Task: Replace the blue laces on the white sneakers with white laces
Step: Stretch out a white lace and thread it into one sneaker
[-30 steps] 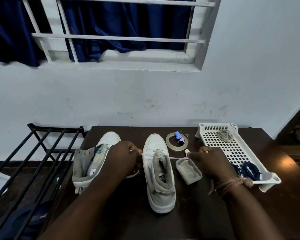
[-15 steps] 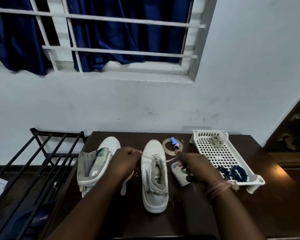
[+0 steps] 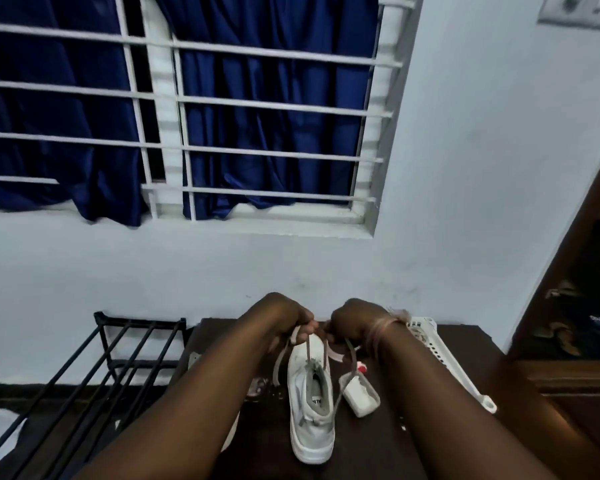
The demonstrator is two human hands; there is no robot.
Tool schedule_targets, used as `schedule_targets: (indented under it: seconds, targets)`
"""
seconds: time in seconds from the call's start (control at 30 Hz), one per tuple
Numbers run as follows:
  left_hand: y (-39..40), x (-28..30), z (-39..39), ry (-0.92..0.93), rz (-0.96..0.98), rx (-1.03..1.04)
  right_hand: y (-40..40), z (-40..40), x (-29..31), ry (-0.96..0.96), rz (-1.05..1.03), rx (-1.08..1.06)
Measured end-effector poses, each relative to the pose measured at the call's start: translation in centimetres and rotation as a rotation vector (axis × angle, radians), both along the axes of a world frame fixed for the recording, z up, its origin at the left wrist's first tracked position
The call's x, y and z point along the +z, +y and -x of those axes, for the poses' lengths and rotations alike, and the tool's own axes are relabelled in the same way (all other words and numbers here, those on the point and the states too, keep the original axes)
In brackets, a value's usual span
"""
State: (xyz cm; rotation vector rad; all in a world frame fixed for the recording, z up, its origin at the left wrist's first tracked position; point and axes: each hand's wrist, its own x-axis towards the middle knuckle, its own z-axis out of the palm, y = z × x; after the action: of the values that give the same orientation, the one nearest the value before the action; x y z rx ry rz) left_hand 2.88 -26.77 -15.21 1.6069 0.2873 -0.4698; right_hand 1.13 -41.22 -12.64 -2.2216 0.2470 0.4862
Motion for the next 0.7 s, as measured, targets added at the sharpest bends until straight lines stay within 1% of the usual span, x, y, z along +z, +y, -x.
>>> schedule_targets:
  seconds: [0.07,0.1,0.13,0.17,0.27,0.37,0.43,0.57,0.7]
  targets:
    - [0.0,1.8,-0.2,0.01,-0.034,-0.016,0.9,0.5,2.8,-0.042,0.137,0.056]
    - [0.0,2.9,-0.2,0.005,-0.064,-0.024,1.2,0.5,3.9,-0.055,0.139,0.066]
    - [0.0,4.0,-0.1,-0.007,-0.099,-0.033,1.3,0.5,5.0,-0.06,0.11,0.085]
    - [0.1,5.4,0.2,-0.027,-0.133,-0.038,1.2,0.4,6.2,-0.084,0.058,0.073]
    - [0.2,9.5,1.0,-0.092,-0.216,-0.054,1.2,0.8,9.8,-0.102,-0.008,0.023]
    - [0.4,13.1,1.8,-0.113,-0.228,-0.06,1.4,1.2,12.7,-0.14,-0.077,0.01]
    - [0.5,15.1,1.9,-0.122,-0.189,-0.06,1.3,1.4,14.3,-0.132,-0.137,0.03]
    - [1.3,18.2,1.9,-0.097,0.011,-0.081,0.1,1.1,16.5,-0.077,-0.356,0.08]
    - [2.5,19.7,1.4,-0.188,0.14,-0.146,-2.2,0.1,17.7,-0.073,-0.638,0.116]
